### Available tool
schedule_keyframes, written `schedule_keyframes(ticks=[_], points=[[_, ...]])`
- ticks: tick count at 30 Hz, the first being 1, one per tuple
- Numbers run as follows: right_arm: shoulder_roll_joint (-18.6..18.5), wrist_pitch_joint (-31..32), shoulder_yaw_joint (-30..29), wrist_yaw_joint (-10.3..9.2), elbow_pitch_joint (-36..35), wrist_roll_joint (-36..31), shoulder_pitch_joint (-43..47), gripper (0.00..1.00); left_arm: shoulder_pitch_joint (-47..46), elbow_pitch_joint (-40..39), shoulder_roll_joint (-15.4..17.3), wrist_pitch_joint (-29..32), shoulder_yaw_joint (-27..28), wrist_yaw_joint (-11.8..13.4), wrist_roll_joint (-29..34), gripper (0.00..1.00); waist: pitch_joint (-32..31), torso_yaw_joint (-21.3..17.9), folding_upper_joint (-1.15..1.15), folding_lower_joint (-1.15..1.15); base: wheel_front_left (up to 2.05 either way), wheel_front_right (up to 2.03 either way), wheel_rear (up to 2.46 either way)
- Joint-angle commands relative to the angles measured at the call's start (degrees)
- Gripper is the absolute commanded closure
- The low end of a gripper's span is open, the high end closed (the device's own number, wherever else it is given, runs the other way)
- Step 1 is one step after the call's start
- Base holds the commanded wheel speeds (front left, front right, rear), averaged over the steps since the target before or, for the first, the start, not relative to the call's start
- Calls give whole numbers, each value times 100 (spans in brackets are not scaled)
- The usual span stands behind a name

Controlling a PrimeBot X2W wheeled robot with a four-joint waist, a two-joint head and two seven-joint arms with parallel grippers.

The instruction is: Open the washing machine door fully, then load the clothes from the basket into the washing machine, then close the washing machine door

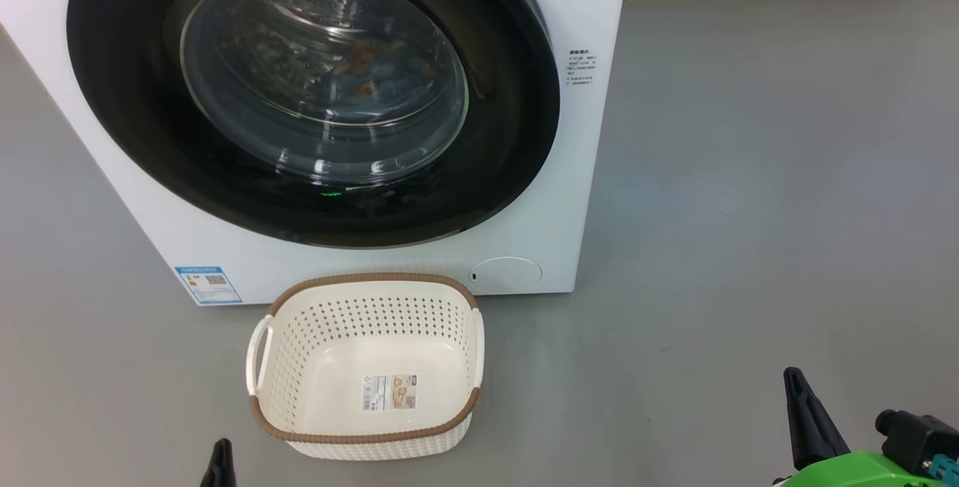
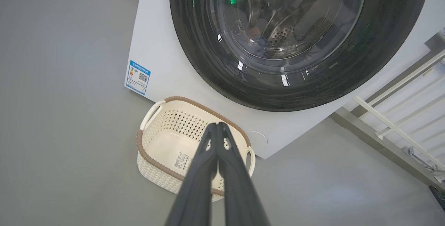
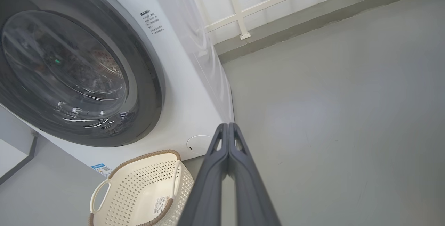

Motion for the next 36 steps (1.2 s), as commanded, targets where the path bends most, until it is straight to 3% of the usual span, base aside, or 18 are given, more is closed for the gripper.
schedule_keyframes(ticks=[1, 36], points=[[-49, 20, 57, -8, -167, 184, -155, 100, -257, -176, 108, 42, 96, -4, -156, 100, 1, -6, 0, -1, 0, 0, 0], [-76, 611, 157, -18, -222, 2661, -301, 100, -483, -337, 161, 618, 283, -9, -2135, 100, 12, -151, 0, -1, 0, 0, 0]])
